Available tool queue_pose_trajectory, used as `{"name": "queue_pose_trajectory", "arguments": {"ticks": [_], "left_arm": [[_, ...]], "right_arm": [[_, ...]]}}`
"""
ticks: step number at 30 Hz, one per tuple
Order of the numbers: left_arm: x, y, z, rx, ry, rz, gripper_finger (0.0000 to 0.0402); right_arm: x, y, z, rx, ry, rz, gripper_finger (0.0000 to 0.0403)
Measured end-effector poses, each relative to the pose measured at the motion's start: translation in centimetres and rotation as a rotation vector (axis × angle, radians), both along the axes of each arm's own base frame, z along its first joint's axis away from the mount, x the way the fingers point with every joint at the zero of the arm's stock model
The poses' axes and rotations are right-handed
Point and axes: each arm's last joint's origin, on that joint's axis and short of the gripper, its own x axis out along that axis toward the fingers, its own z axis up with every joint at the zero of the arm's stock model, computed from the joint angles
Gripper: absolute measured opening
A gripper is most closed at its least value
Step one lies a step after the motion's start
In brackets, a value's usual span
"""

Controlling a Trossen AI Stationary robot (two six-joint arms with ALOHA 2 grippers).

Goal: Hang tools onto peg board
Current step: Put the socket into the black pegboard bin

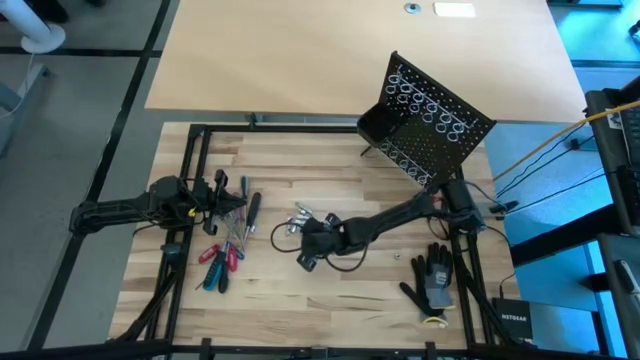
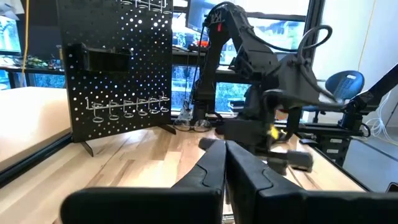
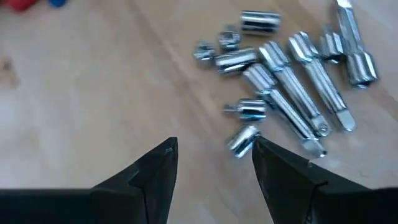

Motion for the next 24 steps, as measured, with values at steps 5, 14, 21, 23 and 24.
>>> {"name": "queue_pose_trajectory", "arguments": {"ticks": [5,14,21,23,24], "left_arm": [[0.0,0.0,0.0,0.0,0.001,0.0,0.0001],[0.0,0.0,0.0,0.0,0.0,0.0,0.0001],[0.0,0.0,0.0,0.0,0.0,0.0,0.0001],[0.0,0.0,0.0,0.0,0.001,0.0,0.0001],[0.0,0.0,0.0,0.0,0.0,0.0,0.0001]], "right_arm": [[0.2,-0.6,-0.9,-0.005,0.003,-0.09,0.0208],[0.2,-0.8,-1.0,-0.002,0.001,-0.113,0.0208],[0.3,-0.8,-1.9,0.005,0.012,-0.13,0.0208],[0.3,-0.8,-2.1,0.003,0.022,-0.131,0.0208],[0.3,-0.8,-2.4,0.003,0.025,-0.132,0.0208]]}}
